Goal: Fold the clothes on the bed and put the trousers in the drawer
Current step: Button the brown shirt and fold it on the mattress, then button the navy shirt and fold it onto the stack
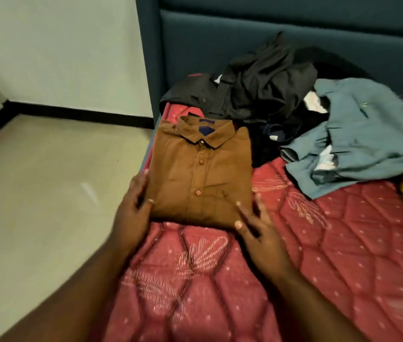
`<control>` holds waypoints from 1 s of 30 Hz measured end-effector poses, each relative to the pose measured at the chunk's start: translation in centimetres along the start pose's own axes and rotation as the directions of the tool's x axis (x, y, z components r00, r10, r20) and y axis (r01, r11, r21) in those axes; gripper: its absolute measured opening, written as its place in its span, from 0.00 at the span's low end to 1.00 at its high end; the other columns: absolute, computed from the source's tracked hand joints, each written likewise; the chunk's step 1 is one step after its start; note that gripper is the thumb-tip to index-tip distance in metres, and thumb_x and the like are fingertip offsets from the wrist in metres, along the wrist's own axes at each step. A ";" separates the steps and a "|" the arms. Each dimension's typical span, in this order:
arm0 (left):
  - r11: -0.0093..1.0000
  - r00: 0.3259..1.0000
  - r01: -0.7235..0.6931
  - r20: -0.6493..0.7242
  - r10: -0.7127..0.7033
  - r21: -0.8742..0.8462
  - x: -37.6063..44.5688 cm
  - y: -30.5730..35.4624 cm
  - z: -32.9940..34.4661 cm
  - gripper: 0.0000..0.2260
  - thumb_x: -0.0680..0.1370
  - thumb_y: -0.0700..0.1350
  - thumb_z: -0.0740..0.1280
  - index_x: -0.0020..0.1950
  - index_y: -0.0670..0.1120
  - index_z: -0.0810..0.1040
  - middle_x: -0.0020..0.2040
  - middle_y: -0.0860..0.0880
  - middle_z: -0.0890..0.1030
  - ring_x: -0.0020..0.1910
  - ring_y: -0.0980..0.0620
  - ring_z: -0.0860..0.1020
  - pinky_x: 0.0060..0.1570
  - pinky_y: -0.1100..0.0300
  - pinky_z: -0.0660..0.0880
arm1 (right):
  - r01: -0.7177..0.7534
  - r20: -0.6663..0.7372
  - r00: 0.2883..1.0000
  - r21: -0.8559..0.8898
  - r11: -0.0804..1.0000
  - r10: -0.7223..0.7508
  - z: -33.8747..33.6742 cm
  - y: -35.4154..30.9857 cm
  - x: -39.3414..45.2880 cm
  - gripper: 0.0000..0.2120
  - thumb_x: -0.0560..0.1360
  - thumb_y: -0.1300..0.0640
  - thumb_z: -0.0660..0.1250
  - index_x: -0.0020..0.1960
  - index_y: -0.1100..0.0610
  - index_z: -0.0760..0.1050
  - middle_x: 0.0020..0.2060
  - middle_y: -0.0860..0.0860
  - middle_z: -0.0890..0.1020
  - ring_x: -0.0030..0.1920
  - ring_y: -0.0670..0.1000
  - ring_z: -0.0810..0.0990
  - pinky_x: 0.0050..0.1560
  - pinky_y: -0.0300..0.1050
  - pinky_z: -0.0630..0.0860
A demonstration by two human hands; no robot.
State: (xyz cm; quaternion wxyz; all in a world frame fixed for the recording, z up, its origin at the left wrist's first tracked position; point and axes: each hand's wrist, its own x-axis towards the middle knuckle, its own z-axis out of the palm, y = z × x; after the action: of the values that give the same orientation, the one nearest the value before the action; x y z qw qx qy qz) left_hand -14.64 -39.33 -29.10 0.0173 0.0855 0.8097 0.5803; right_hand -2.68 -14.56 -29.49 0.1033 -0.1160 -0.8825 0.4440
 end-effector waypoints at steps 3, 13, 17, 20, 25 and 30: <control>0.625 0.950 -0.311 0.241 0.197 0.716 -6.4 -0.4 2.3 0.28 0.80 0.60 0.55 0.79 0.54 0.57 0.80 0.43 0.50 0.79 0.45 0.46 0.75 0.40 0.49 | 0.055 0.185 0.982 -0.433 0.900 0.029 -0.4 0.2 -5.3 0.29 0.75 0.34 0.43 0.75 0.36 0.51 0.78 0.46 0.51 0.78 0.53 0.48 0.74 0.42 0.46; 0.448 0.903 -0.329 0.416 -0.109 0.831 -26.3 8.4 19.4 0.31 0.79 0.64 0.49 0.80 0.57 0.46 0.81 0.44 0.46 0.77 0.32 0.45 0.66 0.25 0.40 | 0.071 0.265 0.946 -0.732 0.677 0.186 -14.3 5.6 -20.5 0.37 0.69 0.24 0.39 0.76 0.34 0.42 0.77 0.38 0.44 0.78 0.49 0.43 0.69 0.66 0.30; 0.474 0.862 -0.303 0.450 -0.233 0.827 -28.4 12.4 27.4 0.33 0.79 0.67 0.47 0.80 0.56 0.40 0.80 0.43 0.37 0.75 0.30 0.37 0.65 0.24 0.37 | -0.165 0.018 0.946 -0.831 0.531 0.323 -23.7 9.8 -22.1 0.33 0.75 0.29 0.51 0.77 0.39 0.53 0.79 0.48 0.48 0.78 0.56 0.43 0.67 0.72 0.32; 0.447 0.791 -0.443 0.574 -0.212 0.777 -28.2 15.1 33.7 0.36 0.78 0.70 0.48 0.79 0.56 0.40 0.79 0.42 0.37 0.75 0.29 0.37 0.65 0.24 0.38 | -0.438 -0.348 0.898 -0.779 0.450 0.270 -29.5 12.9 -23.1 0.29 0.76 0.40 0.61 0.74 0.45 0.62 0.79 0.52 0.46 0.78 0.58 0.40 0.68 0.74 0.38; 0.384 0.681 -0.629 0.717 -0.149 0.676 -29.2 16.8 41.1 0.32 0.79 0.67 0.46 0.78 0.60 0.35 0.79 0.45 0.34 0.76 0.33 0.35 0.65 0.25 0.36 | -0.776 -0.722 0.584 -0.362 0.516 0.372 -33.0 18.0 -25.6 0.36 0.71 0.52 0.71 0.75 0.41 0.61 0.79 0.54 0.48 0.77 0.60 0.48 0.70 0.68 0.52; 0.607 0.642 -0.555 0.757 -0.121 0.568 -28.0 14.9 40.7 0.27 0.80 0.66 0.49 0.77 0.67 0.44 0.76 0.56 0.33 0.75 0.40 0.30 0.64 0.34 0.26 | -0.582 -0.804 0.463 0.042 0.812 0.373 -34.0 18.9 -26.0 0.25 0.69 0.64 0.71 0.65 0.49 0.77 0.61 0.53 0.78 0.60 0.60 0.76 0.59 0.54 0.71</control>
State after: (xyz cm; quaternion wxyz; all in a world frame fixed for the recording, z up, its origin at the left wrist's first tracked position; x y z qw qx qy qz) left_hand 19.85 -1.01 -30.25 0.2236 0.4180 0.8757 0.0917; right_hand 33.86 14.53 -26.98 0.3322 -0.5524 -0.7229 0.2487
